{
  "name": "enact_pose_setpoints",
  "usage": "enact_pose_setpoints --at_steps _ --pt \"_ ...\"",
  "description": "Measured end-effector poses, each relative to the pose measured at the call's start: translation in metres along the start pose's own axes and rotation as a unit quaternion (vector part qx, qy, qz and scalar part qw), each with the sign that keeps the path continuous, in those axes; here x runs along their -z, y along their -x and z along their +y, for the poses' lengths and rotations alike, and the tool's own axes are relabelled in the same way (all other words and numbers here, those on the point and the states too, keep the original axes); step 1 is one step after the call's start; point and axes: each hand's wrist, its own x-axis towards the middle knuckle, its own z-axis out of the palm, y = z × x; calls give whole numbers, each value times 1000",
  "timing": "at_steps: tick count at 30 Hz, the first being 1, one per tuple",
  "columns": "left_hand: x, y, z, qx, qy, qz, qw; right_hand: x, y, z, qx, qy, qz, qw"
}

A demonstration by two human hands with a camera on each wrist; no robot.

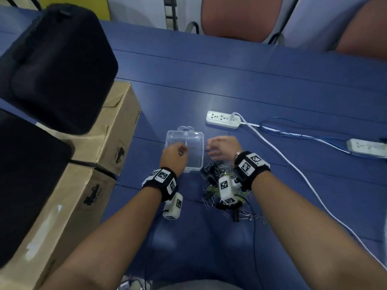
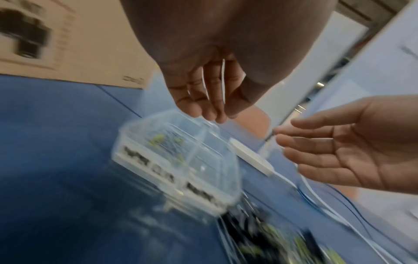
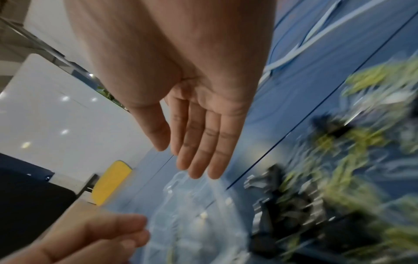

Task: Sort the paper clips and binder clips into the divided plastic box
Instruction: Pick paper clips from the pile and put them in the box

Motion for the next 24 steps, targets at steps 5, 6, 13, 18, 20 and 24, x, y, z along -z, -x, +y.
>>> enact_pose_setpoints --at_steps 5,6,13,18,20,24 --pt "-55 31 30 -98 -61 -129 985 85 40 58 8 60 127 990" --pt "-66 36 34 -109 -77 -157 979 100 45 72 2 83 144 986" --pt "-130 61 72 -182 -212 -308 909 151 80 160 -110 301 230 919" --pt "-161 71 84 -175 -323 -345 864 134 100 196 -141 285 216 923" --pt "-169 73 84 -170 -341 -337 861 123 100 199 -126 305 203 922" --pt "-176 76 82 -165 -326 -324 873 112 95 202 -81 328 174 925"
